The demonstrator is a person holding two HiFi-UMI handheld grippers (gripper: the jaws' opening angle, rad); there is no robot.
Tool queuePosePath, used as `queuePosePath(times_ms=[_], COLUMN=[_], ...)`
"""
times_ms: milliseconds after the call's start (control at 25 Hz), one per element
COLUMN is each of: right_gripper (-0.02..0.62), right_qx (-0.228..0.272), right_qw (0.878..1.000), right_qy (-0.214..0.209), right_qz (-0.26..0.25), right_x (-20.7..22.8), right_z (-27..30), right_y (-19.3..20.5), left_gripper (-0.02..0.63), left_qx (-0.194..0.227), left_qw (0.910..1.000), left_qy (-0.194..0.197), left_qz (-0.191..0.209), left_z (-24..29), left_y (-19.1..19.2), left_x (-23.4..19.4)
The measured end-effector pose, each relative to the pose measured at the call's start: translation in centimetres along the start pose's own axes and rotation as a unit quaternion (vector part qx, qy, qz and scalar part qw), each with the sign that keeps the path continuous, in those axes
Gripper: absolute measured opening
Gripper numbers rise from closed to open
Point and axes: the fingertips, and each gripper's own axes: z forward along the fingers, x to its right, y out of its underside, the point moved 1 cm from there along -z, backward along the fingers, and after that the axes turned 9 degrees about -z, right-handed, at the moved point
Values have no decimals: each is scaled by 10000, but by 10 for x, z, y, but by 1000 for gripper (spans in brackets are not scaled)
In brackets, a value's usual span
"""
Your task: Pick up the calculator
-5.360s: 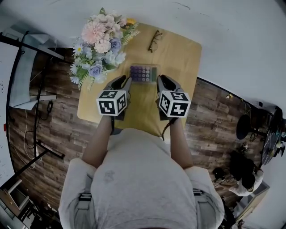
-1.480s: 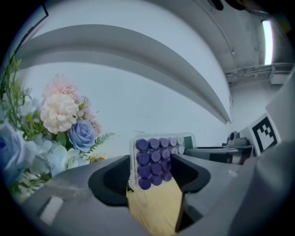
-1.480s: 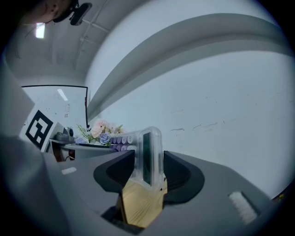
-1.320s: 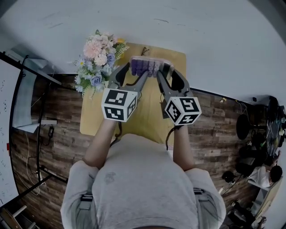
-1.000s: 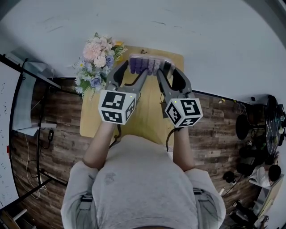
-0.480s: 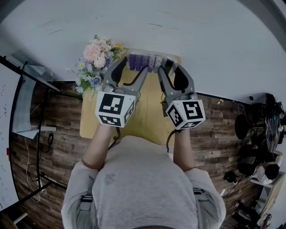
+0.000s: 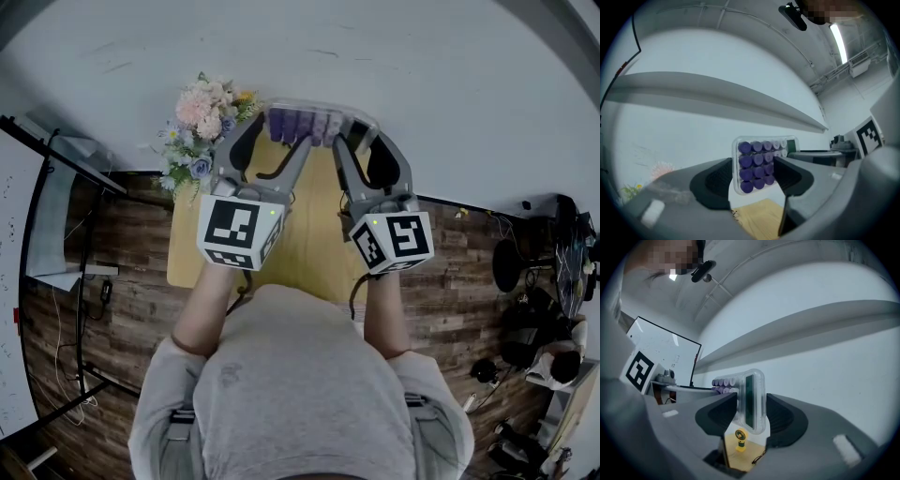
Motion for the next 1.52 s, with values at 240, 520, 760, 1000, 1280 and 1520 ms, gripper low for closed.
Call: queuePosePath(times_ms=[240, 520, 760, 1000, 1280, 1520], right_gripper=[186, 184, 183, 183, 181, 180], right_qx=[85, 121, 145, 155, 176, 182], right_qw=[9999, 9997, 9995, 9995, 9994, 9993], right_qy=[76, 189, 227, 222, 239, 294], right_qz=[-45, -126, -137, -149, -168, -174], right_x=[2, 1, -5, -13, -19, -18], right_z=[-10, -24, -33, -41, -49, -58], right_y=[-9, -14, -19, -21, -24, -25], left_gripper=[281, 281, 281, 281, 281, 281], left_qx=[77, 123, 163, 190, 202, 196], left_qw=[9999, 9997, 9996, 9996, 9995, 9994], left_qy=[46, 170, 218, 198, 198, 232], left_qz=[82, 85, 88, 112, 135, 135], left_z=[-3, -9, -18, -29, -38, -41], left_y=[-6, -8, -11, -11, -12, -11], left_x=[11, 21, 27, 30, 34, 42])
